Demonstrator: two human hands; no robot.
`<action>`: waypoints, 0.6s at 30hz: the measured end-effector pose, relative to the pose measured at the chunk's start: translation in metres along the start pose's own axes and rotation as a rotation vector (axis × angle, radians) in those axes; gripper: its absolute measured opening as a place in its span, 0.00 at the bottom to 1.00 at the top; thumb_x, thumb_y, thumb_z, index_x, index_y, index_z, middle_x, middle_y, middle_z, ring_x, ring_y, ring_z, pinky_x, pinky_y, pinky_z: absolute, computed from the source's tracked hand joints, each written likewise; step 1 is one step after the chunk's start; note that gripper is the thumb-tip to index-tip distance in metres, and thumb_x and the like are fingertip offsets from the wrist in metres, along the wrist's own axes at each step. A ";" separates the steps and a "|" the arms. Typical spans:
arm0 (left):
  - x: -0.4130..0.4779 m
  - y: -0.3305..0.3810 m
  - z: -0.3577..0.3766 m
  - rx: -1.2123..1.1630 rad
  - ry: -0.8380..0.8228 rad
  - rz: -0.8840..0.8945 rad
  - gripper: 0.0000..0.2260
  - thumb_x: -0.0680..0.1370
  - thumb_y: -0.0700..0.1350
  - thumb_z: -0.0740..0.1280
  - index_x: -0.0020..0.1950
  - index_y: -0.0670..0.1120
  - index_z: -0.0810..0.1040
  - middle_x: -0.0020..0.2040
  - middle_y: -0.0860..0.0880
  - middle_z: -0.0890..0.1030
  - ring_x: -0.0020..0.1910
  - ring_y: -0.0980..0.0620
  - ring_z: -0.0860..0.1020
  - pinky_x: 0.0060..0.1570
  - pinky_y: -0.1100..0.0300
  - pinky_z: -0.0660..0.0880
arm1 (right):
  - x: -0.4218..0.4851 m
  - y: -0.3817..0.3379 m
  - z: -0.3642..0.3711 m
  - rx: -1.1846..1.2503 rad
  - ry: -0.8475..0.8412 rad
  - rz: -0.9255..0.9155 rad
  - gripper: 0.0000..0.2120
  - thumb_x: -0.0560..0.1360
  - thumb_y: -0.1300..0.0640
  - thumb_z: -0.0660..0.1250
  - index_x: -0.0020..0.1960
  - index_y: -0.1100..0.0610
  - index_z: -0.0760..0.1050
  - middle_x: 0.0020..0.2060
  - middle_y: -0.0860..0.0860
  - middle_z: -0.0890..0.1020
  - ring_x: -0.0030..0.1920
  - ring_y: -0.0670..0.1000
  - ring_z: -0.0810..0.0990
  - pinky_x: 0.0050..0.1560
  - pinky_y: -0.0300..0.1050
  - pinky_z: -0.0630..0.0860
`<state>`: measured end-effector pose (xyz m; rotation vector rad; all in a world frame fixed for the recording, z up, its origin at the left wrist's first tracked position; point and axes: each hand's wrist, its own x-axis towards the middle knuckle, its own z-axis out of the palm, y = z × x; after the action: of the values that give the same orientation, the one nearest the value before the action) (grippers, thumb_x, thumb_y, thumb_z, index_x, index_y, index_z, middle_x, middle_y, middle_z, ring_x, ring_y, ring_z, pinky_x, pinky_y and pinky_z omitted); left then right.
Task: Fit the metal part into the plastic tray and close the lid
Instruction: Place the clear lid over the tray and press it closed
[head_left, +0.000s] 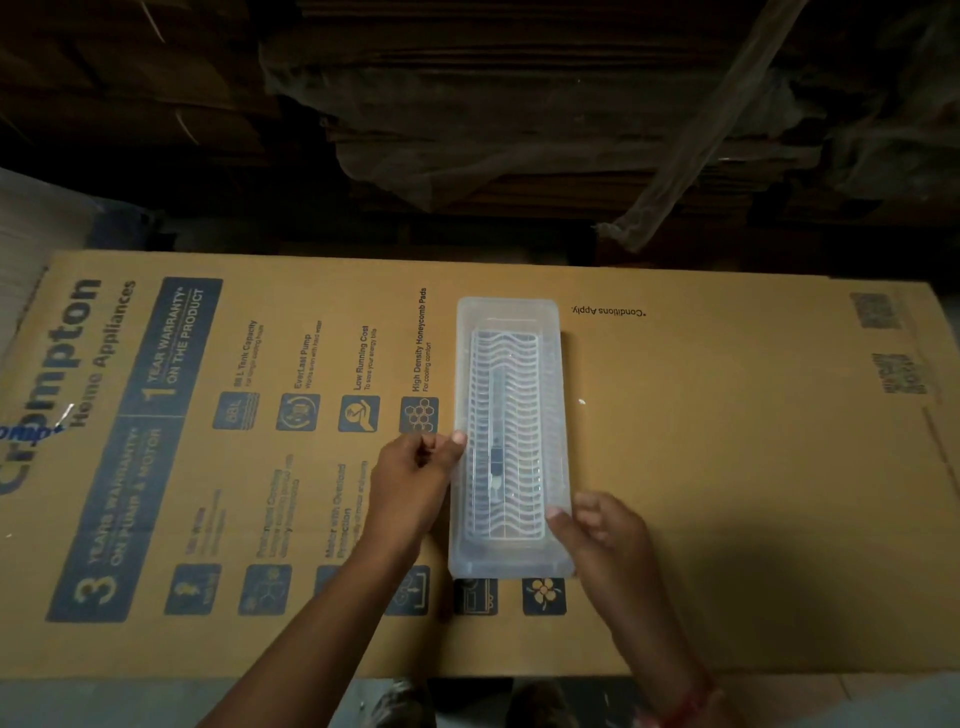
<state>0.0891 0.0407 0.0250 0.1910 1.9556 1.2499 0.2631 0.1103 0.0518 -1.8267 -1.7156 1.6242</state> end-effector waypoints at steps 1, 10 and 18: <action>-0.007 -0.005 -0.003 0.009 -0.013 -0.014 0.12 0.76 0.51 0.71 0.37 0.45 0.78 0.38 0.42 0.82 0.37 0.47 0.79 0.43 0.49 0.75 | -0.003 0.008 -0.004 -0.013 -0.014 0.027 0.12 0.72 0.54 0.72 0.54 0.55 0.78 0.47 0.51 0.84 0.44 0.48 0.83 0.43 0.46 0.80; -0.053 -0.047 0.000 -0.070 -0.008 -0.092 0.08 0.73 0.36 0.74 0.41 0.39 0.75 0.34 0.39 0.76 0.26 0.54 0.76 0.25 0.59 0.77 | -0.002 0.023 -0.005 0.118 -0.037 0.034 0.05 0.74 0.67 0.68 0.43 0.58 0.78 0.29 0.55 0.82 0.27 0.48 0.79 0.28 0.39 0.78; -0.054 -0.044 0.001 -0.086 0.040 -0.112 0.08 0.72 0.40 0.75 0.41 0.41 0.76 0.31 0.46 0.76 0.28 0.52 0.77 0.27 0.55 0.78 | 0.000 0.015 -0.007 0.003 -0.026 0.037 0.06 0.73 0.61 0.71 0.49 0.60 0.79 0.39 0.55 0.86 0.34 0.48 0.83 0.36 0.47 0.82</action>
<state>0.1378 -0.0080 0.0178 0.0123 1.9147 1.2700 0.2768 0.1093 0.0438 -1.8544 -1.6985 1.6712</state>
